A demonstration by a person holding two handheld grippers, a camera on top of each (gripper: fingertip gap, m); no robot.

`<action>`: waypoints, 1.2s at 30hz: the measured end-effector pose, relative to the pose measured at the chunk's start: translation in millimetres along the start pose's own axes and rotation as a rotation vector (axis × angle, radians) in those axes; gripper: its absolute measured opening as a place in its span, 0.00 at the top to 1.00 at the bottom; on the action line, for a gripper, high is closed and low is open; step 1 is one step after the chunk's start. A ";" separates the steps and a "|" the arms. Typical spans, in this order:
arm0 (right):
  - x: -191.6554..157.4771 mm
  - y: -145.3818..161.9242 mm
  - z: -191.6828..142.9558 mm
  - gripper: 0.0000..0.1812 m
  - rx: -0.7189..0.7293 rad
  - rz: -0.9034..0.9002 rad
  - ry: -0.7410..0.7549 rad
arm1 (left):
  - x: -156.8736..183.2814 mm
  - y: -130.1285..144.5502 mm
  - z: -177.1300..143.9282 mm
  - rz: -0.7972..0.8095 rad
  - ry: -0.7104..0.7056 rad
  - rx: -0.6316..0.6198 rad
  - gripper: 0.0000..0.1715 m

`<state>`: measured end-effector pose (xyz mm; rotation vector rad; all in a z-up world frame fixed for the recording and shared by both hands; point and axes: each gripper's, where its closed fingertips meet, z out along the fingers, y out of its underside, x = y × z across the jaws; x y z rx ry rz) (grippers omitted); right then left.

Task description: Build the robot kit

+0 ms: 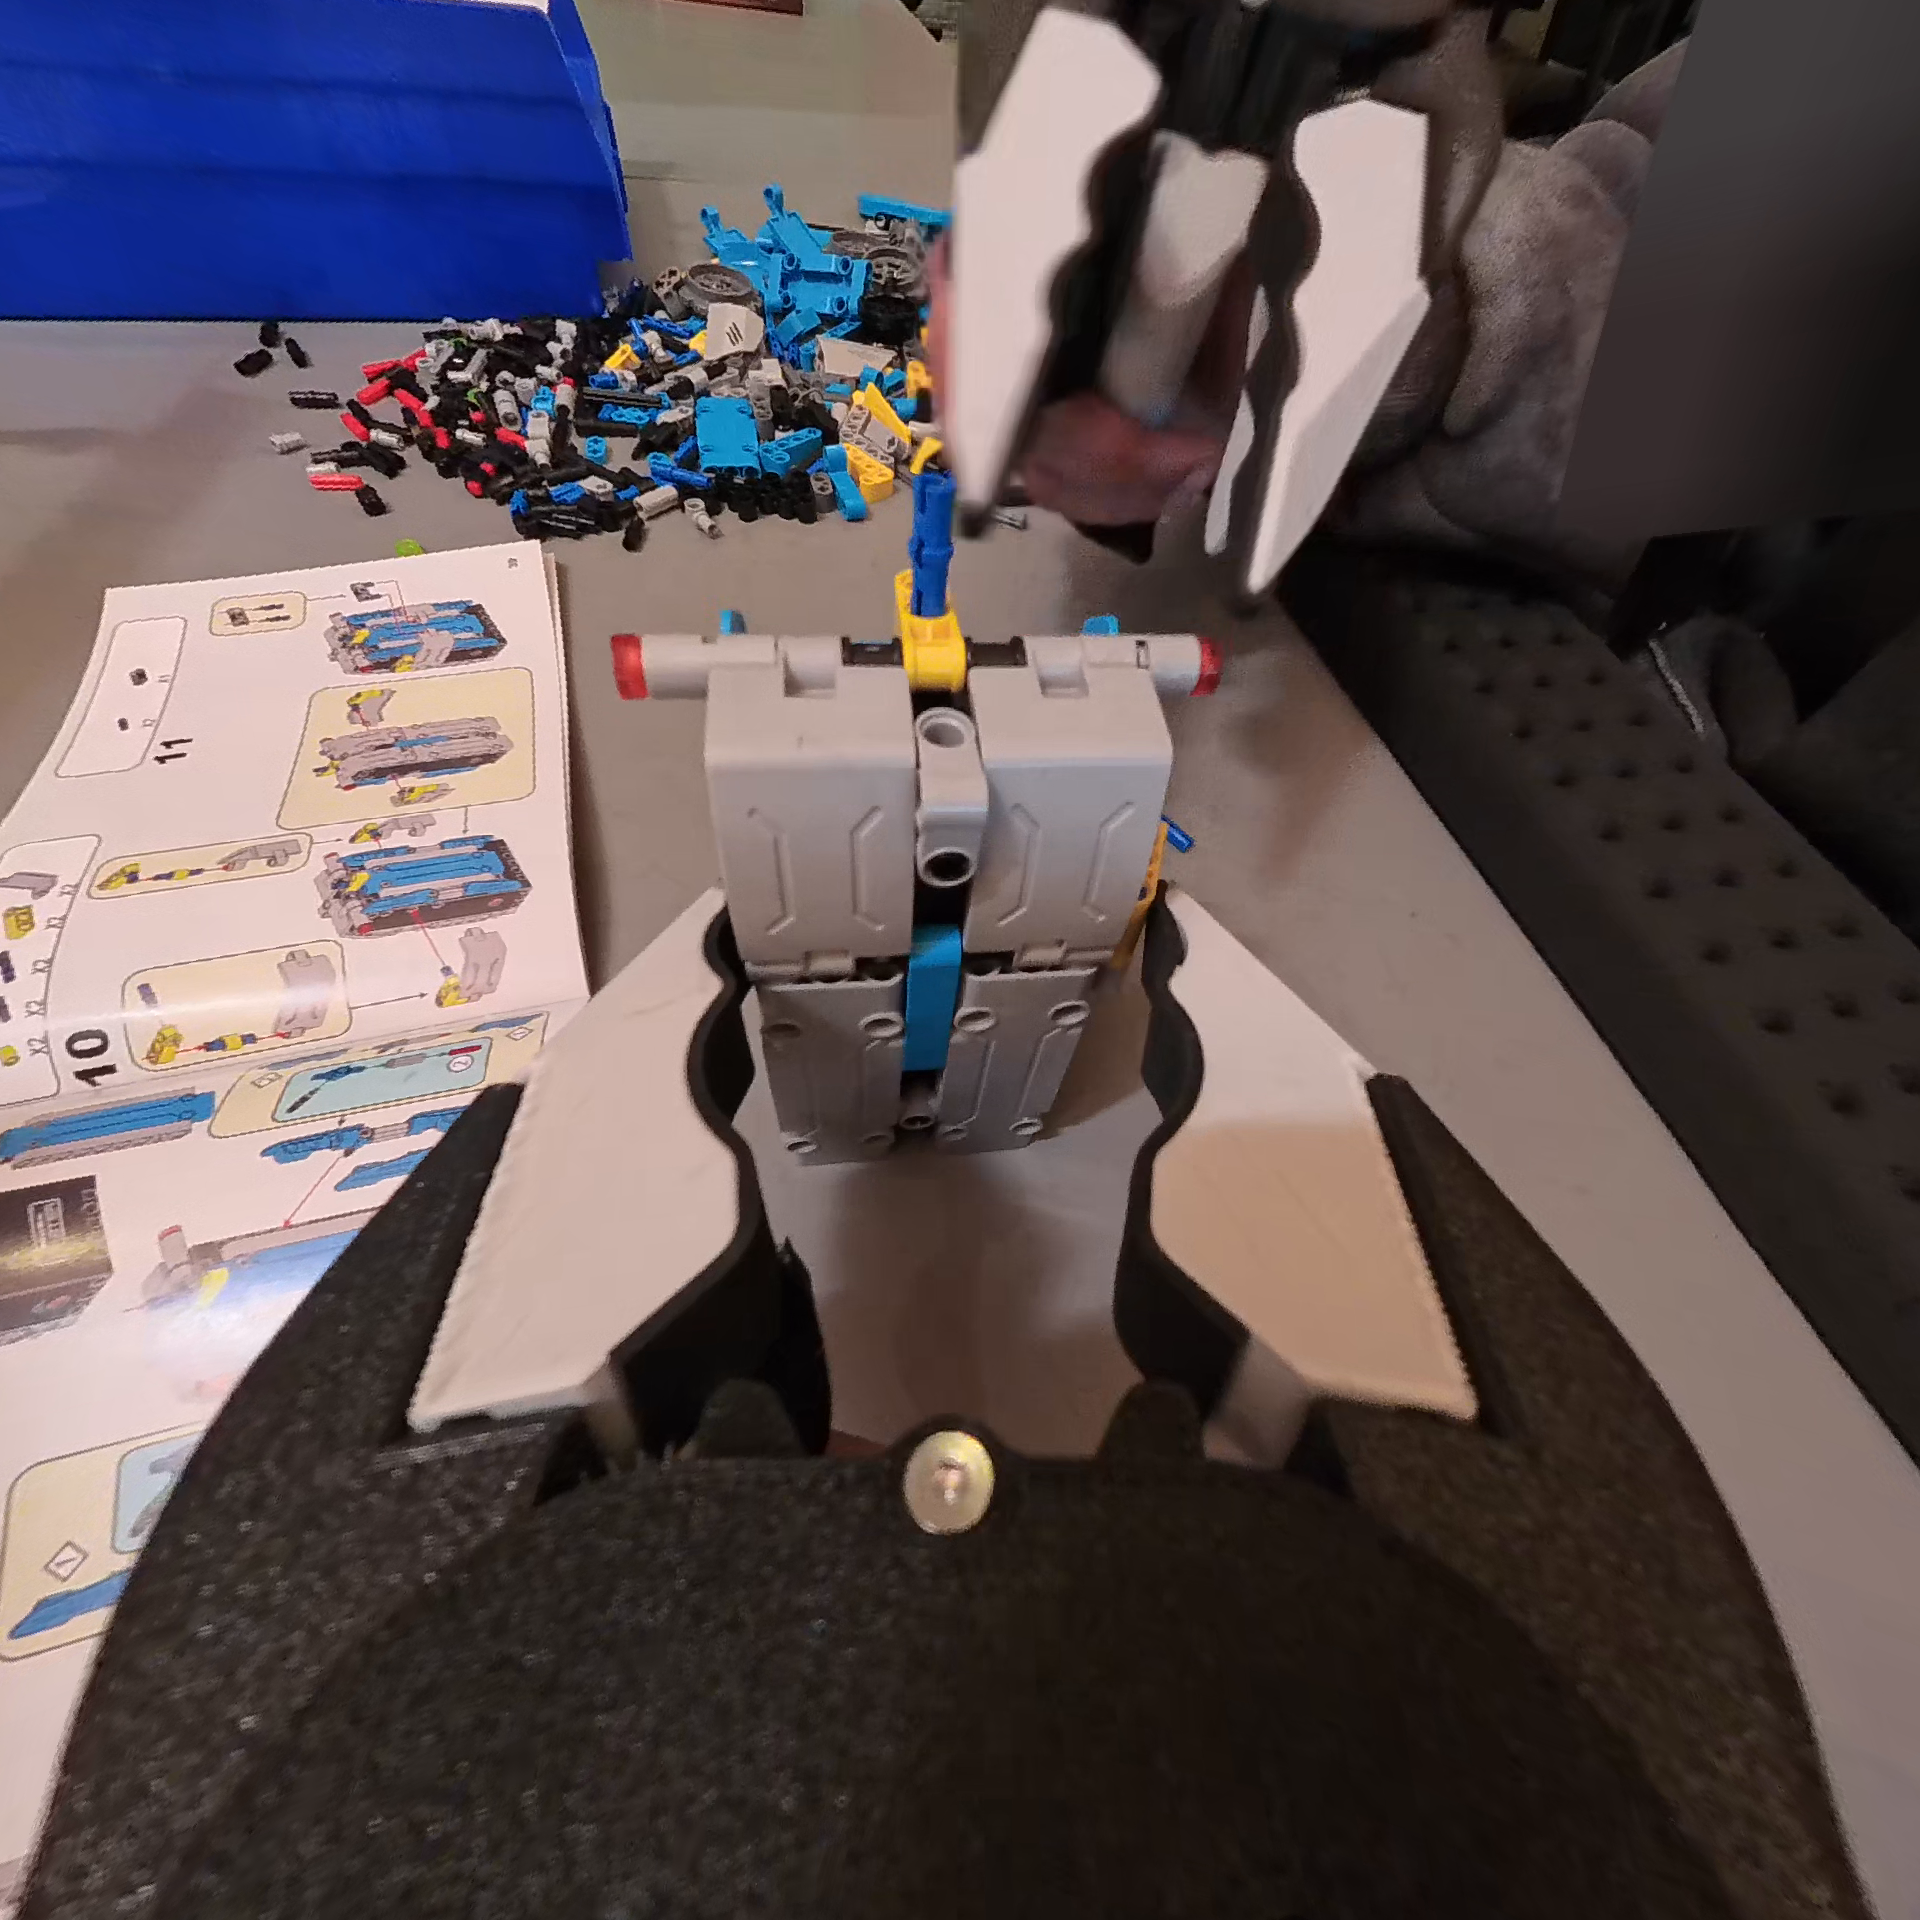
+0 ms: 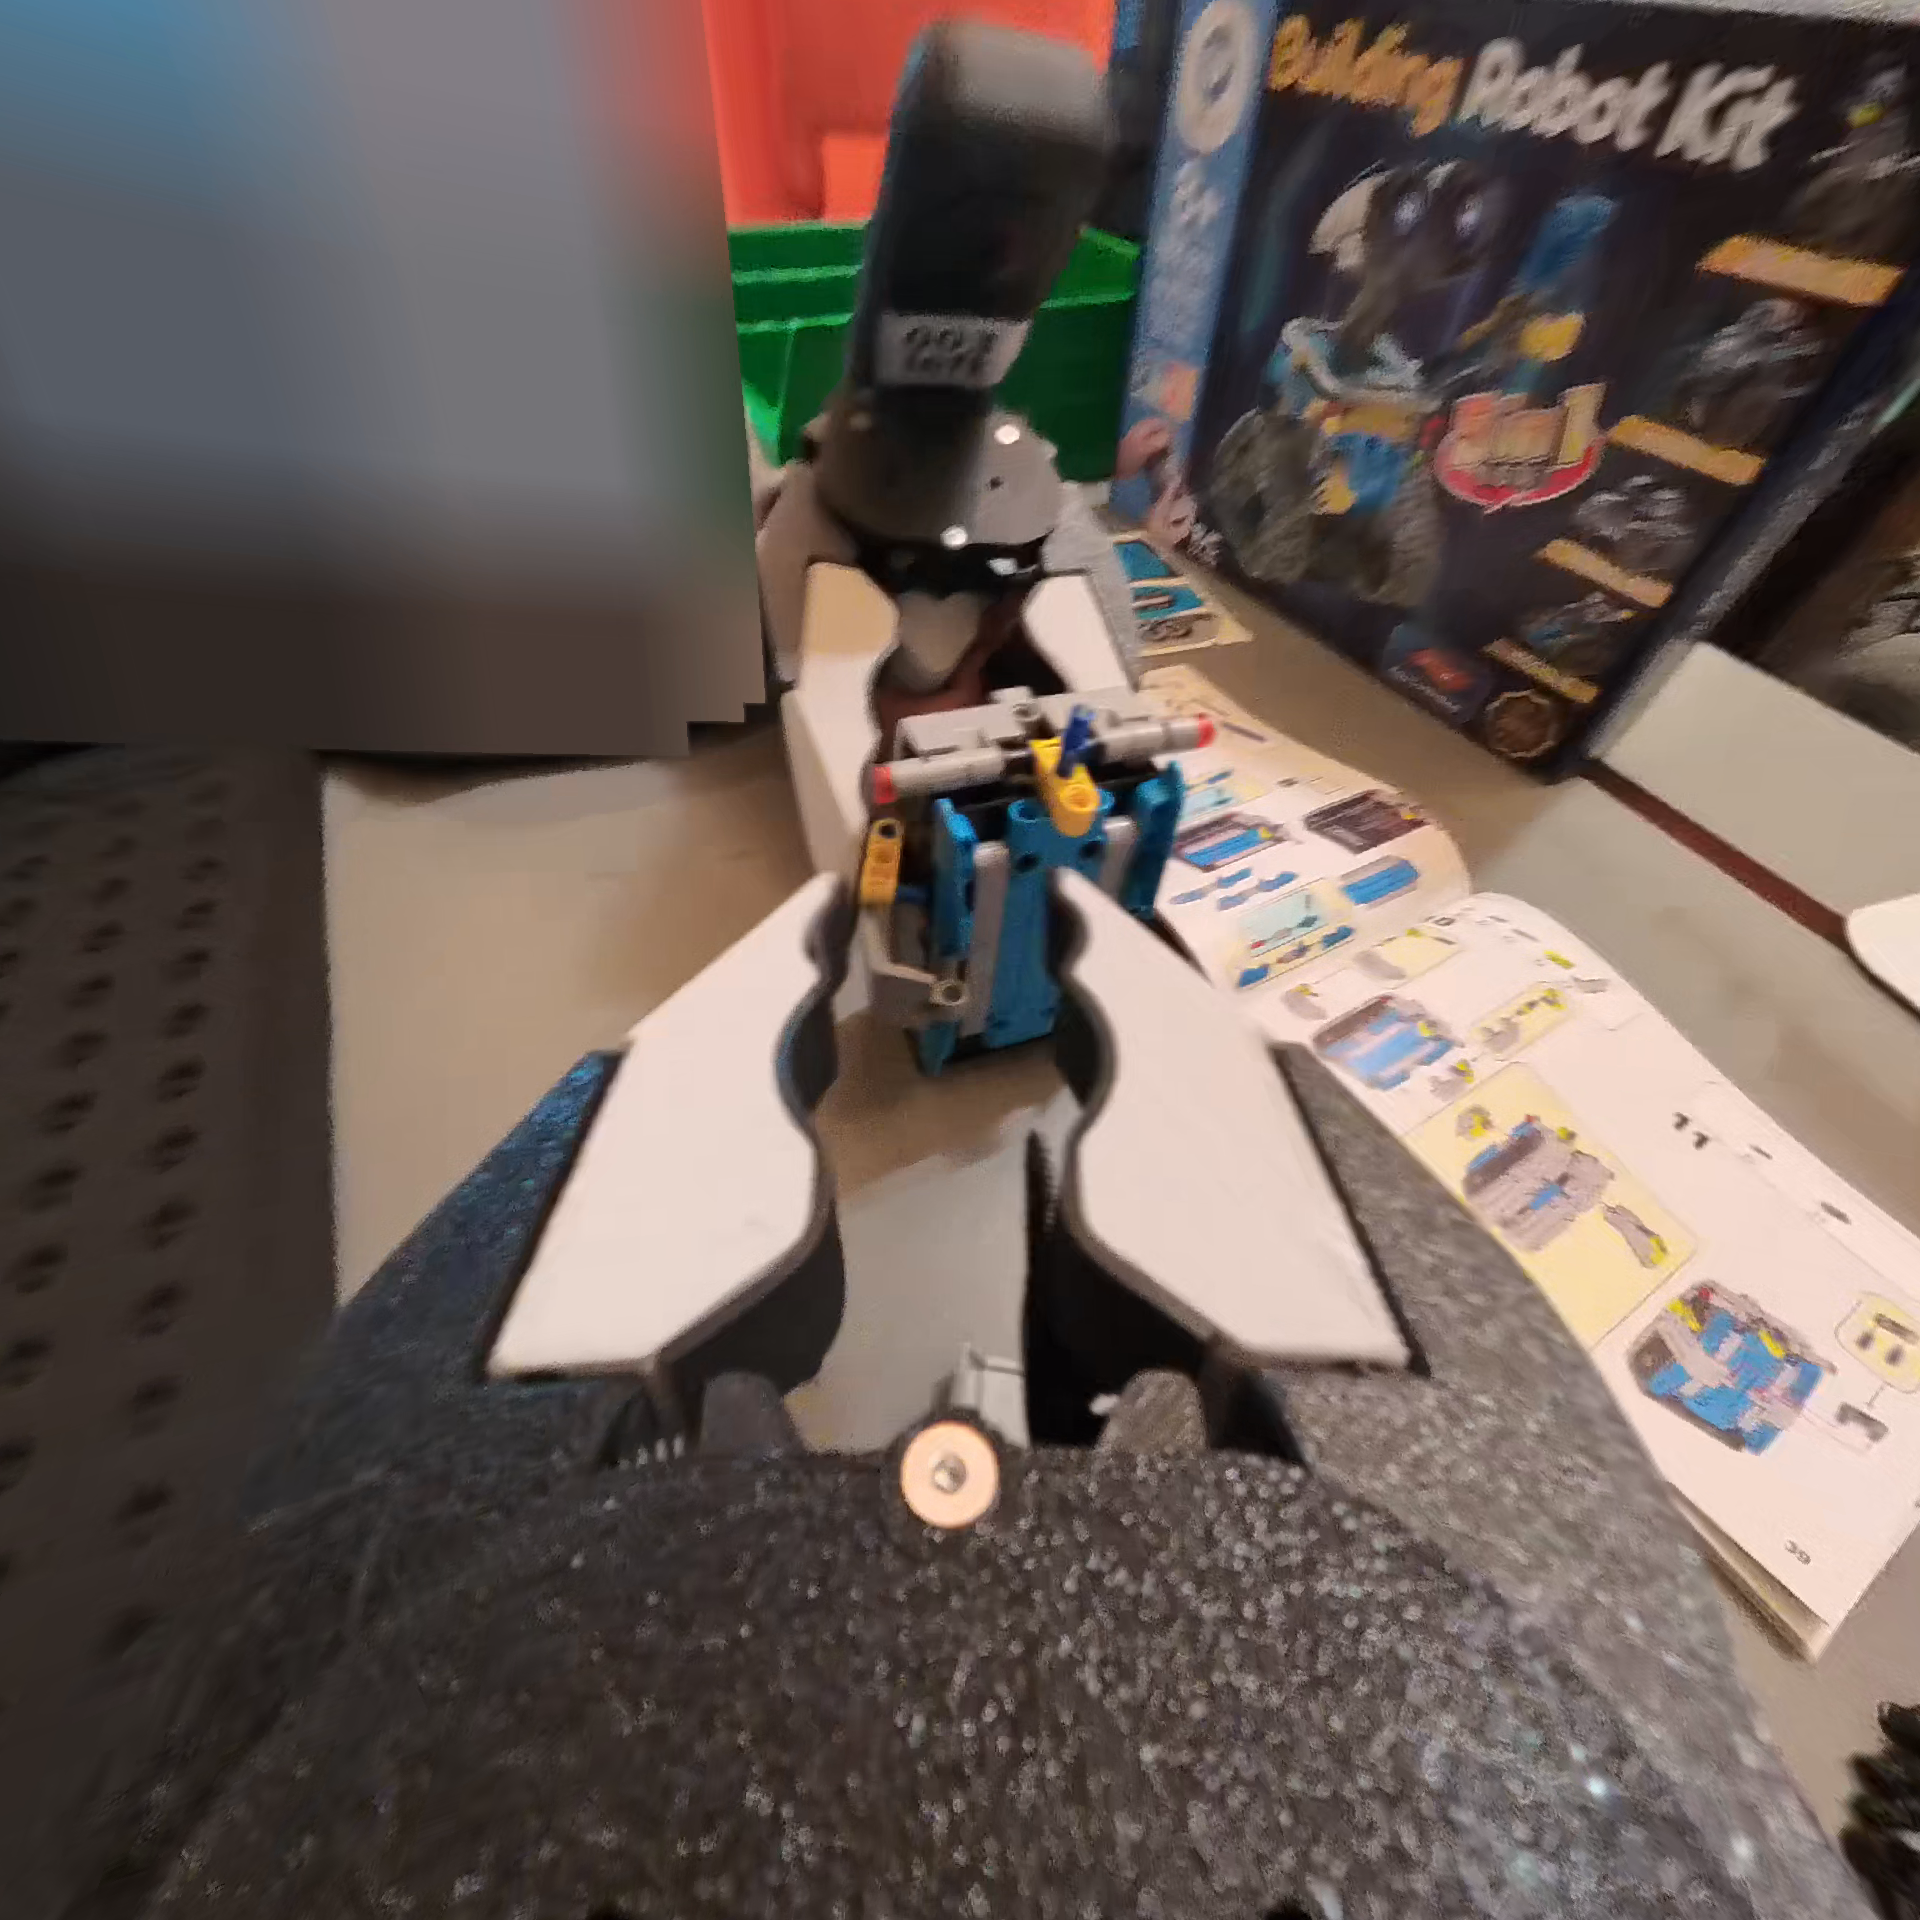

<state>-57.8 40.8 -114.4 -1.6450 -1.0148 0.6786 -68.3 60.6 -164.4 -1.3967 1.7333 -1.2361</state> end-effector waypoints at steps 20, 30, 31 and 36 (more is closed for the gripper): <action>21.3 22.4 47.5 0.49 -0.070 0.028 -0.050 | -1.4 1.9 0.7 0.005 -0.014 -0.004 0.56; 11.3 27.4 50.8 0.56 -0.099 -0.005 -0.232 | -1.1 2.2 1.0 0.007 -0.011 -0.001 0.57; 10.9 27.4 50.8 0.56 -0.099 -0.012 -0.230 | -1.0 2.5 1.2 0.008 -0.012 -0.003 0.57; 13.2 28.8 51.5 0.56 -0.109 -0.015 -0.207 | -4.0 4.9 2.4 0.009 -0.033 -0.018 0.56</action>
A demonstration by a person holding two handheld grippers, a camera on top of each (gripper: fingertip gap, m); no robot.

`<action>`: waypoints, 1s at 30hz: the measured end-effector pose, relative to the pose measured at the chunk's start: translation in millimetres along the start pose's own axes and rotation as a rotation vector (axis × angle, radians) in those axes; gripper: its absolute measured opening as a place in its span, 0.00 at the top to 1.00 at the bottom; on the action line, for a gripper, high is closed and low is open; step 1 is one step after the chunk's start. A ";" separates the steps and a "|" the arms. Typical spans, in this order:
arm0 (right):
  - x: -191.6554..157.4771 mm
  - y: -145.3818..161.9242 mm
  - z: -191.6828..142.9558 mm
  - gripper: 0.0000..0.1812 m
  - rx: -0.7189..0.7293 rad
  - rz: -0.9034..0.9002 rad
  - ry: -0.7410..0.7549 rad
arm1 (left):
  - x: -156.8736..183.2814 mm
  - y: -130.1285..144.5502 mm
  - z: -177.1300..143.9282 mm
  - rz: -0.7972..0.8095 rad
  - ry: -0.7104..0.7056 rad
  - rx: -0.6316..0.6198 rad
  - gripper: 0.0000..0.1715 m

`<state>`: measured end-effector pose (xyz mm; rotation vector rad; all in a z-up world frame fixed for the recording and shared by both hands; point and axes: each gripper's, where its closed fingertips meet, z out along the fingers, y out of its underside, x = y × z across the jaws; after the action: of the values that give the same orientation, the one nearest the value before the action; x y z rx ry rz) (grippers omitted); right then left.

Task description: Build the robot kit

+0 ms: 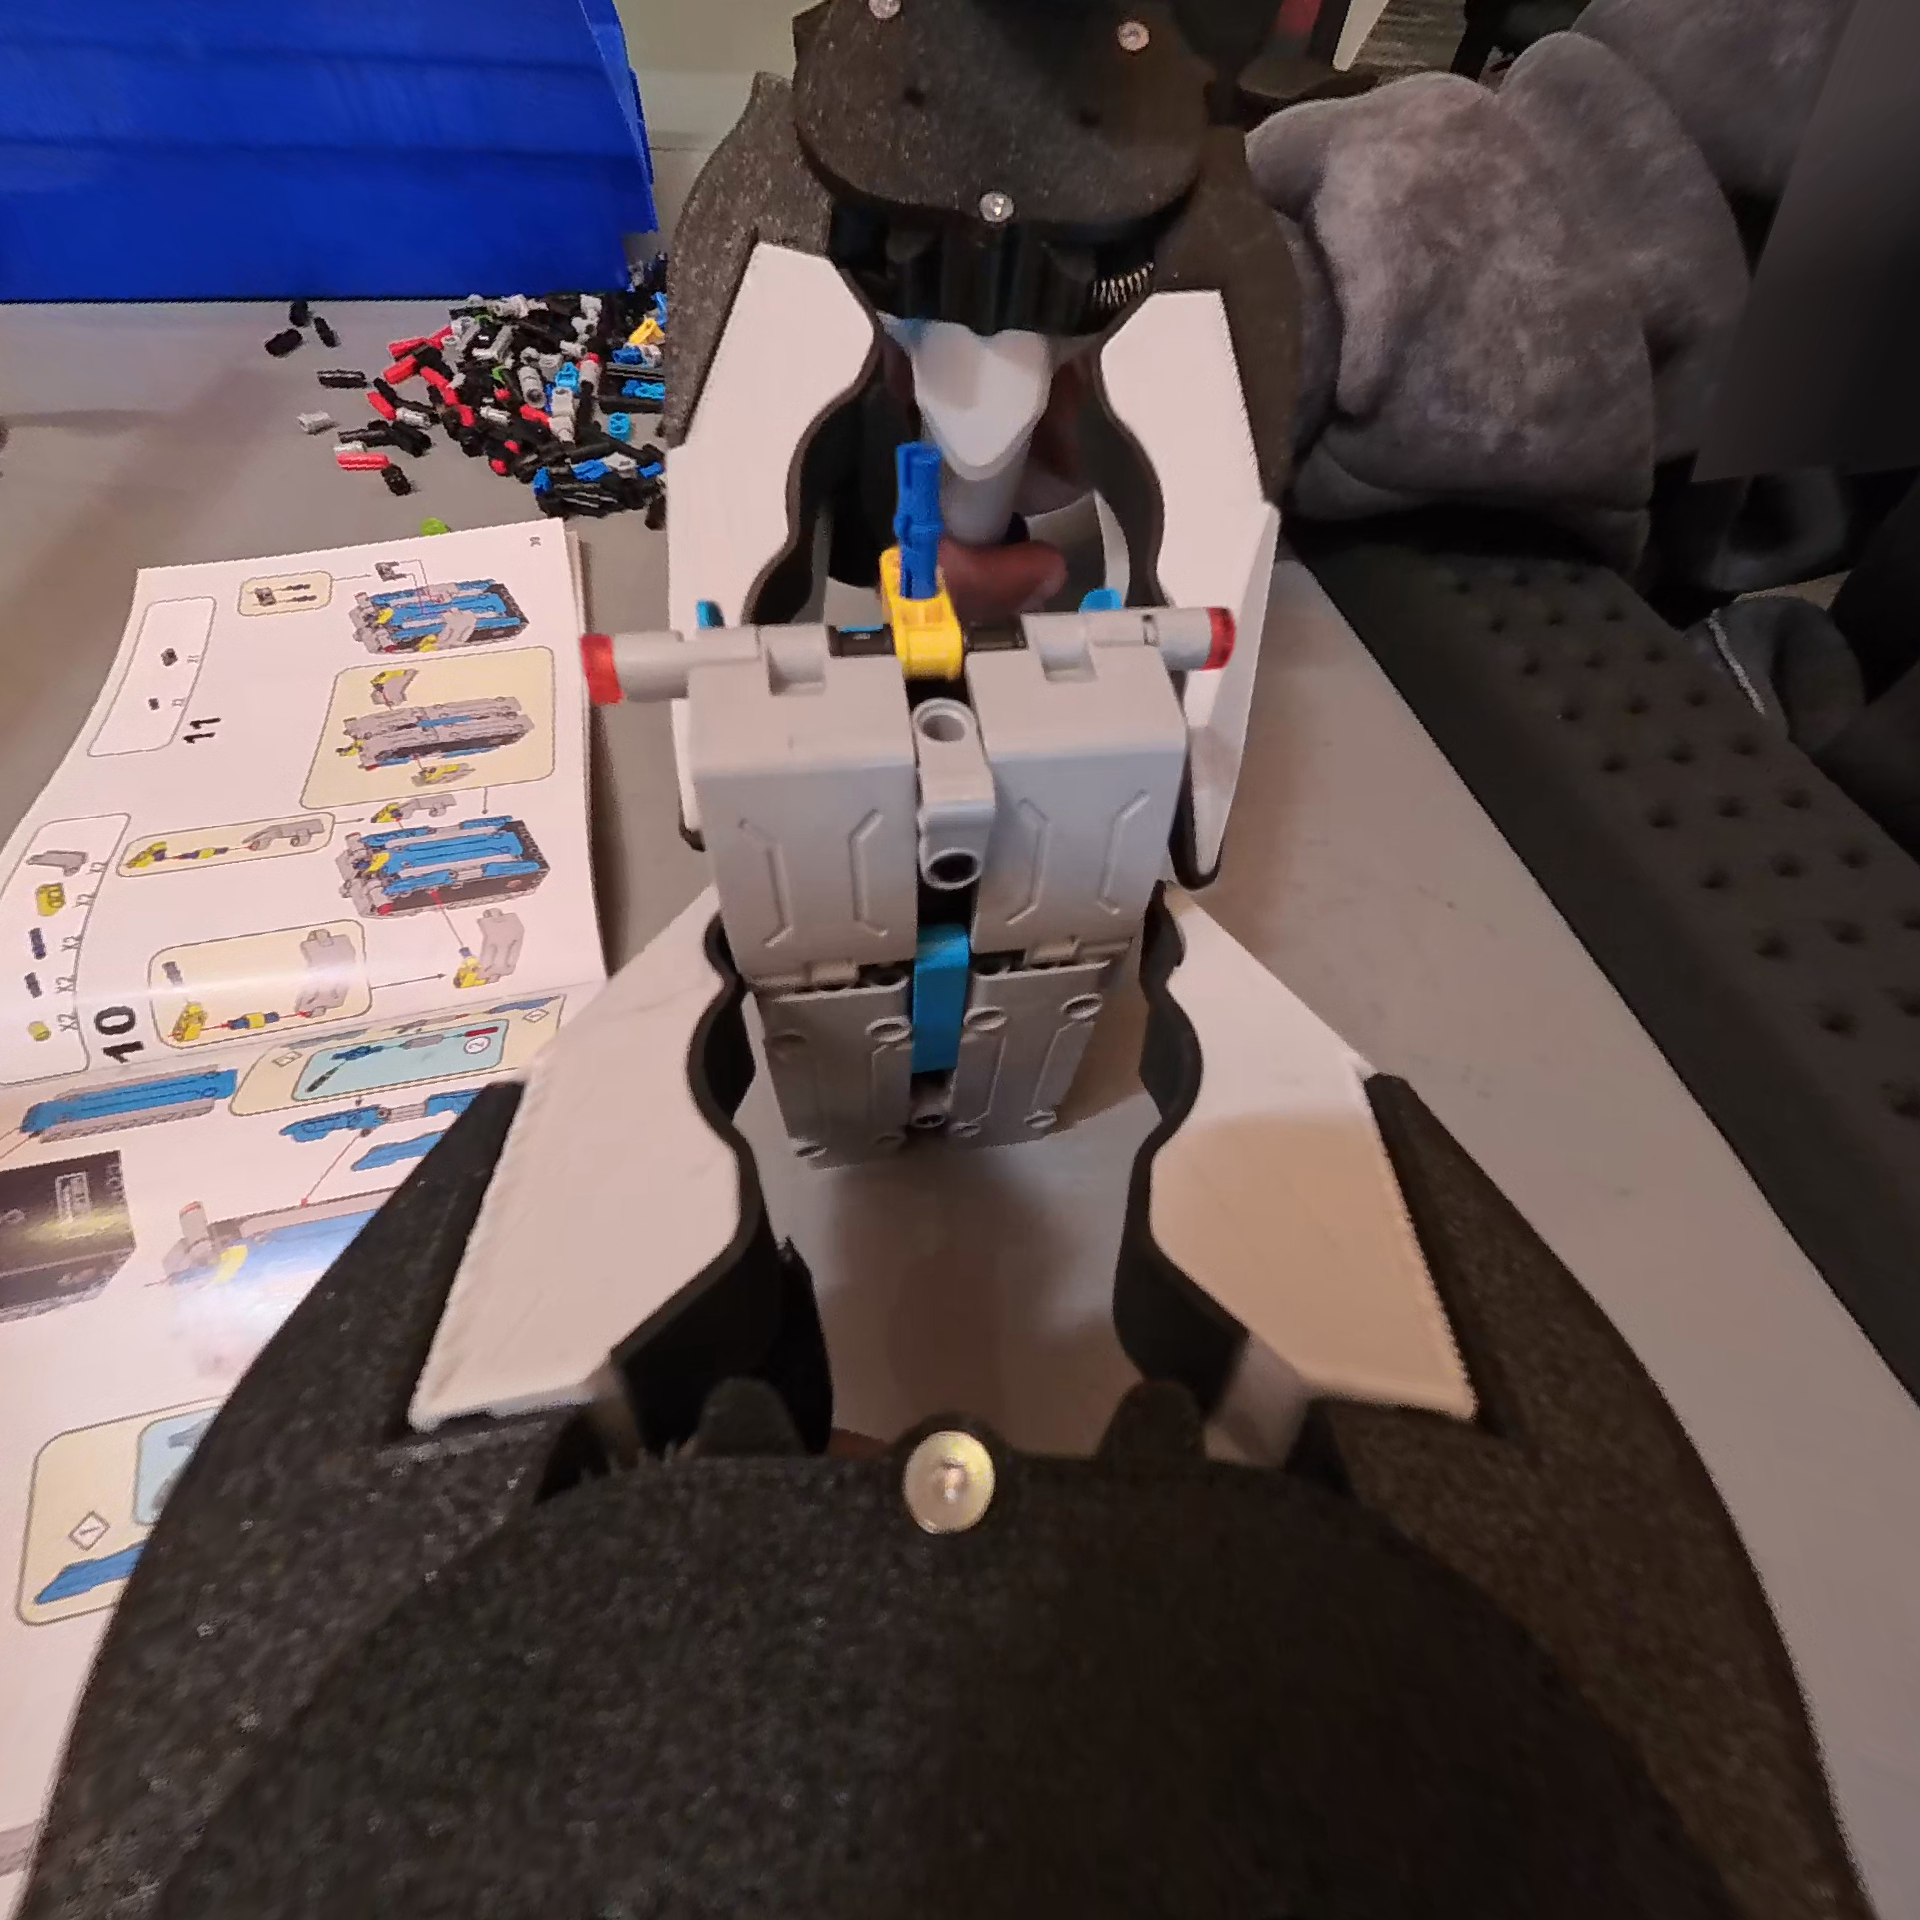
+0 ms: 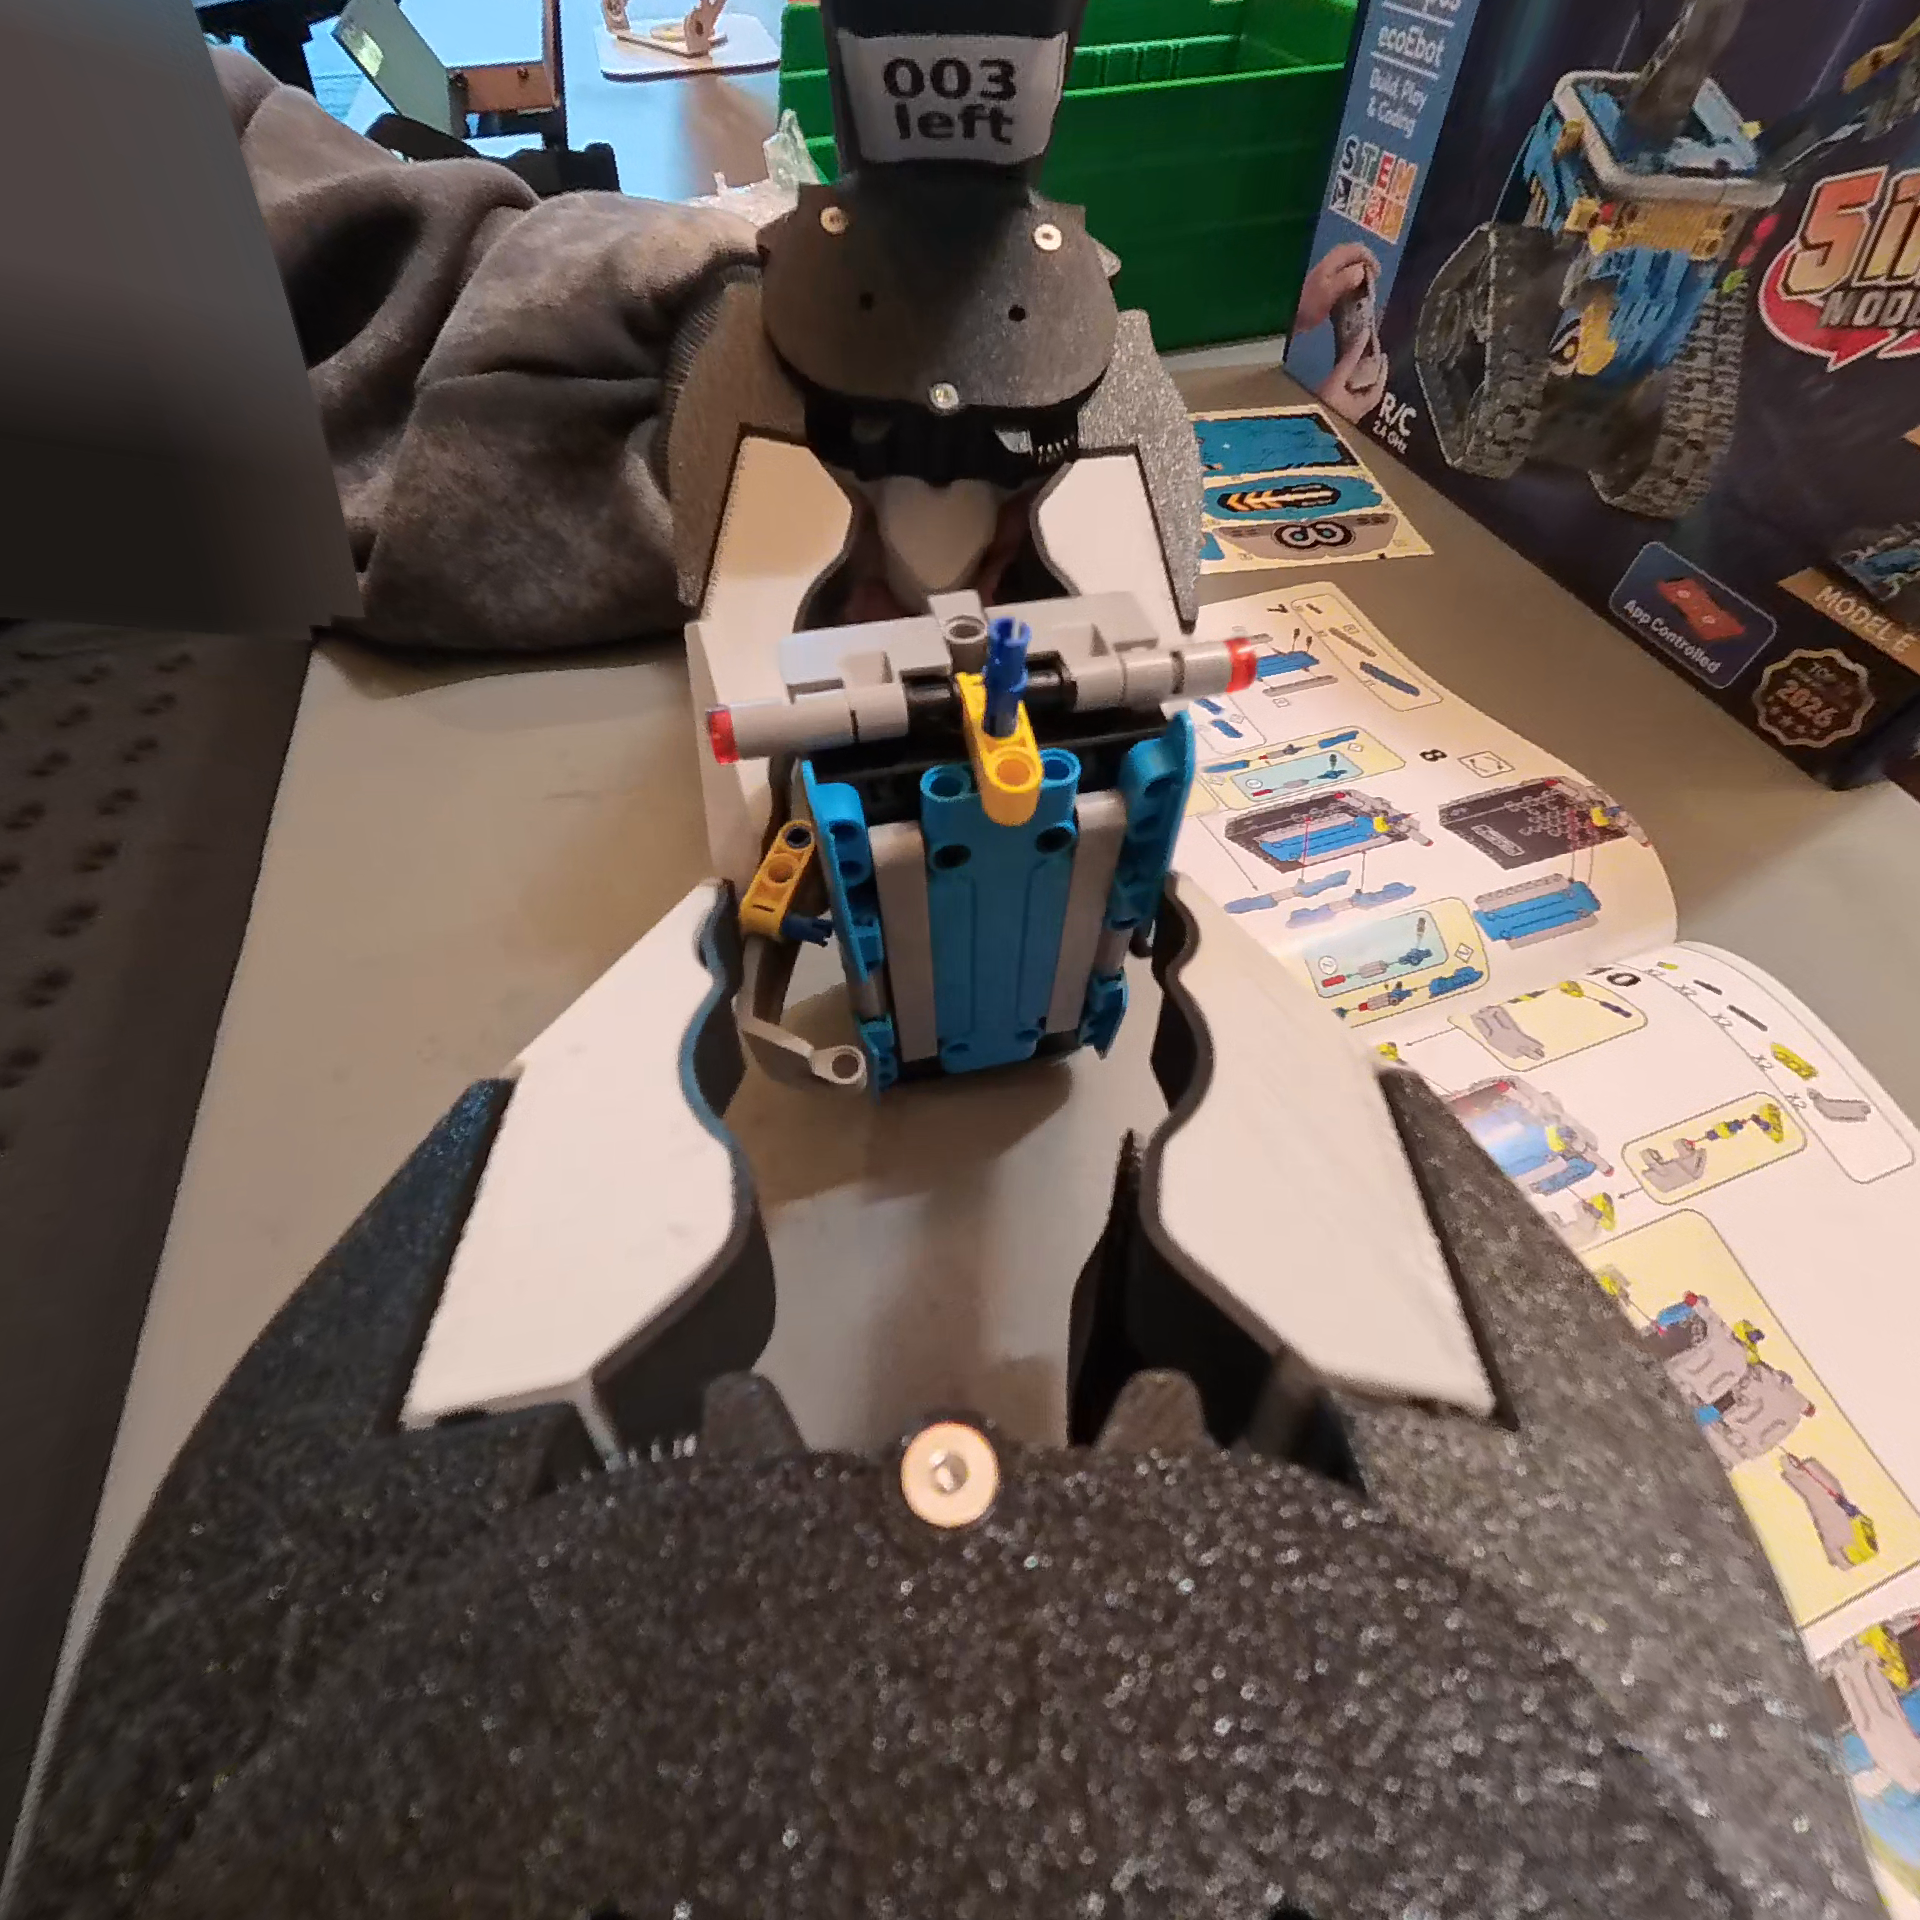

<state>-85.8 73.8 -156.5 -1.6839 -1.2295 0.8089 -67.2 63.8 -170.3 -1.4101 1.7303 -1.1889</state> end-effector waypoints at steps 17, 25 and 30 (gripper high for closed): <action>0.8 -0.4 0.3 0.57 -0.003 0.014 0.021 | -7.1 9.2 -22.2 0.017 -0.189 -0.053 0.52; 0.7 -0.8 0.3 0.57 0.000 0.024 0.017 | 42.4 20.8 -38.3 -0.025 -0.265 -0.110 0.64; 1.2 -0.8 -0.2 0.57 0.002 0.030 0.016 | 48.1 20.5 -16.7 -0.033 -0.292 -0.141 0.66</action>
<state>-85.7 75.0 -155.7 -1.7077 -1.1945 0.8132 -102.5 22.5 -177.9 -1.6119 1.6147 -0.8408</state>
